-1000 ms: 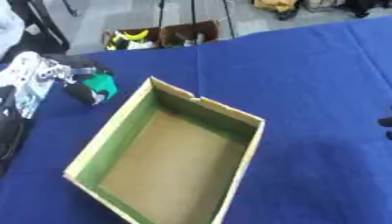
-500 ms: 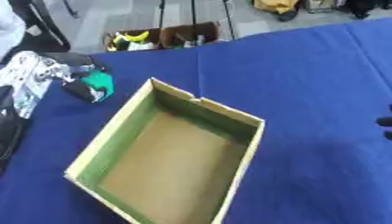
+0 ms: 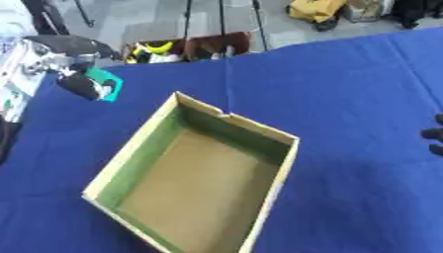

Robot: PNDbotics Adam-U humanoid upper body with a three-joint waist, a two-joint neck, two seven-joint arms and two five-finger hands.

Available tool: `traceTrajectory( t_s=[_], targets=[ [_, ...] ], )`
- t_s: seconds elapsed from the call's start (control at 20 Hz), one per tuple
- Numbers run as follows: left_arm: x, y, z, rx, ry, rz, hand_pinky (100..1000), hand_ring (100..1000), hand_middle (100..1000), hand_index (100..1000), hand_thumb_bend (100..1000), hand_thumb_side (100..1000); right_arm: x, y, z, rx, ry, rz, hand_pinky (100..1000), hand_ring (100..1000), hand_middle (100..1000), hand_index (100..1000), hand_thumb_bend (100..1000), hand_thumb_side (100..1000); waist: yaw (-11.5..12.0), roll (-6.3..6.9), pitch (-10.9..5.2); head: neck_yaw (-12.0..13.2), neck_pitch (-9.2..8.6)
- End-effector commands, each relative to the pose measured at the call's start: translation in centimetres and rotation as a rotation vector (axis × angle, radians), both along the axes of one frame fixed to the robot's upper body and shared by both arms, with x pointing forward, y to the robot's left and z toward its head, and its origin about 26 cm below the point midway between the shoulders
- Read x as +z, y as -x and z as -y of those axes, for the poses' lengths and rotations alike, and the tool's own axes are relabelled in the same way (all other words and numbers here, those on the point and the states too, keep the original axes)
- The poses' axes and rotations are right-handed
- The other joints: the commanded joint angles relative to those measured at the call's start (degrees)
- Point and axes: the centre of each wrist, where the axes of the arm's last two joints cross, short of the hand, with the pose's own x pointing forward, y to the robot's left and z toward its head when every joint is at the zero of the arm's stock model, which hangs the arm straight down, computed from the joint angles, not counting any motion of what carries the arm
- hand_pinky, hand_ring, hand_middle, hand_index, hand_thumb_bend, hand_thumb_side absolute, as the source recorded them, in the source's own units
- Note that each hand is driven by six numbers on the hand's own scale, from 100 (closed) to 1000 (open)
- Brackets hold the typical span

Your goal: Pick up objects on the table and place them in the box.

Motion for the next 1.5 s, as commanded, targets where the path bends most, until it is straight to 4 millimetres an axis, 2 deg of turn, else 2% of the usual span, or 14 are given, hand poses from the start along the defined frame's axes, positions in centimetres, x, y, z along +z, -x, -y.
traceTrajectory(
  t_s=[0.05,0.45,0.75,1.1,1.5],
  targets=[
    [2.8,2.0,0.0,-0.011,-0.052,0.085,186,475,892,988,100,507,0.5,0.1,0.3,0.001,0.008,0.018,826,851,642,828,100,819,0.22,-0.47,-1.83,-0.12,0.42],
    [4.7,4.9,2.2,-0.075,-0.126,0.171,147,482,892,991,100,501,0.3,0.2,0.3,-0.003,0.004,0.014,826,851,643,828,100,817,0.56,-0.50,-2.88,-0.34,0.77],
    [5.7,7.8,4.6,-0.217,-0.159,0.258,127,477,889,993,100,500,0.1,0.2,0.3,-0.005,-0.001,0.008,827,852,643,828,100,816,1.54,-0.58,-3.82,-0.88,1.32],
    [5.3,9.9,6.4,-0.394,-0.130,0.280,100,465,887,990,100,496,0.0,0.1,0.2,-0.004,-0.010,0.006,827,852,644,828,100,814,2.22,-0.94,-4.80,-1.22,1.24],
    [4.2,11.1,8.1,-0.531,-0.019,0.288,100,445,881,985,100,486,0.0,0.1,0.2,-0.005,-0.016,0.005,828,853,644,828,100,813,2.57,-1.31,-4.53,-1.58,1.52]
  ],
)
